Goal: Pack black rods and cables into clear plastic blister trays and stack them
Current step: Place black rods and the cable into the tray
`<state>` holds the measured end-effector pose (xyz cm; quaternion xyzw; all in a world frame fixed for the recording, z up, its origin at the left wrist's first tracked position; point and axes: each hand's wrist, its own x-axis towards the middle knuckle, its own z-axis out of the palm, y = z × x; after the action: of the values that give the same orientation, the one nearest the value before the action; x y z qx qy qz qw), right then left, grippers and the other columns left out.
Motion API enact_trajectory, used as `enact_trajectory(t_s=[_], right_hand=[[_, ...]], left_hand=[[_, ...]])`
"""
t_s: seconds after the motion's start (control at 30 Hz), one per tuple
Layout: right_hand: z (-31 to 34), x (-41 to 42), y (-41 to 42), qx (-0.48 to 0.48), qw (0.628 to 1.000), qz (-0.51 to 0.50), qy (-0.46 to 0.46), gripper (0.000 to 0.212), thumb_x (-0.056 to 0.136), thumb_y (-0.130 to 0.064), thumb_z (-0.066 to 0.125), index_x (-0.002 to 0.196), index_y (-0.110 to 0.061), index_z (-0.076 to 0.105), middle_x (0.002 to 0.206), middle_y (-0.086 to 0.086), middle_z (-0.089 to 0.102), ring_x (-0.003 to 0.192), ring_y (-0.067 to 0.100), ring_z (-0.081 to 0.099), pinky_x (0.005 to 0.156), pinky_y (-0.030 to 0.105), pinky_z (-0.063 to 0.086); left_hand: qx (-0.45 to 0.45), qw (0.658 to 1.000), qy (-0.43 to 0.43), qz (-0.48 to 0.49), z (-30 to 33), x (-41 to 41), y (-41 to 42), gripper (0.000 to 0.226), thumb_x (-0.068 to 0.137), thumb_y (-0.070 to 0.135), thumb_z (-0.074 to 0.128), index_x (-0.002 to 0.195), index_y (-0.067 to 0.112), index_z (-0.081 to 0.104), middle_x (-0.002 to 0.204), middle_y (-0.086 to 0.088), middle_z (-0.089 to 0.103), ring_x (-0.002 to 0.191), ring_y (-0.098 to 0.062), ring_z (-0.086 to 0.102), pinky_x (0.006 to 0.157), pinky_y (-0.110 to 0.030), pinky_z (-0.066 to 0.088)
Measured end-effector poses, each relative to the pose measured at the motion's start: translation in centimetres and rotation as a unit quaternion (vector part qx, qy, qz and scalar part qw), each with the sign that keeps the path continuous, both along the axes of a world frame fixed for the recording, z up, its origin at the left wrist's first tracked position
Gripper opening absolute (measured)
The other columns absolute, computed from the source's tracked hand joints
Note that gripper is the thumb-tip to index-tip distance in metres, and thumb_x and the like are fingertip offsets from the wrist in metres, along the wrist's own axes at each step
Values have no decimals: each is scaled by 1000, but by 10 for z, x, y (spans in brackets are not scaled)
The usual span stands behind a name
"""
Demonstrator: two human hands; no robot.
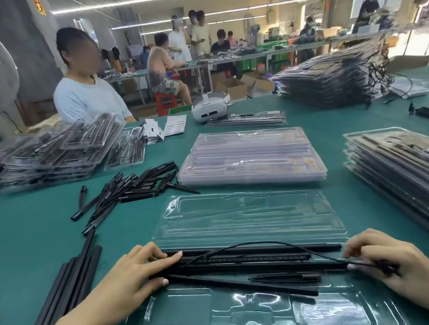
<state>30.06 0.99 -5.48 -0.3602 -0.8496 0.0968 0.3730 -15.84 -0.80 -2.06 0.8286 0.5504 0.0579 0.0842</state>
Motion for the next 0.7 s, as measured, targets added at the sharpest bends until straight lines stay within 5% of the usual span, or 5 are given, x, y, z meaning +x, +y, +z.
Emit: enact_trajectory(t_s=[0.17,0.27,0.4,0.6,0.7], right_hand=[[15,7,-6,-151,973,-39,169,54,62,0,82,54,-19,32,83,-2,63,72,24,55,65,23,42],[21,4,-12,-183,963,-38,193,43,80,-3,72,52,-16,42,55,2,49,49,20,38,49,28,29],[24,2,-13,-212,944,-77,241,48,89,-14,63,49,-12,38,46,3,31,45,12,26,42,21,22],[40,14,-13,-283,952,-112,24,51,78,-40,70,49,-13,37,50,-3,26,49,11,27,51,29,20],[32,15,-14,-223,957,-174,-73,58,74,-58,64,56,-9,39,50,-3,26,51,8,24,51,31,22]], left_hand=[[26,999,-17,33,1,10,-3,81,66,89,-5,125,56,40,109,29,35,108,9,30,92,-17,24],[77,996,-17,51,-3,32,-5,72,75,74,-2,132,50,34,128,32,26,120,12,22,102,-15,14],[38,999,-8,10,-14,52,-6,48,94,64,6,141,56,-2,147,39,-8,138,12,-18,114,-20,-12],[-26,1000,9,-7,-21,49,-4,44,91,59,5,131,72,-5,145,39,-22,134,8,-31,112,-24,-22],[-28,999,7,-13,-23,47,-2,42,90,60,5,128,76,-3,146,38,-22,135,7,-31,111,-23,-22]])
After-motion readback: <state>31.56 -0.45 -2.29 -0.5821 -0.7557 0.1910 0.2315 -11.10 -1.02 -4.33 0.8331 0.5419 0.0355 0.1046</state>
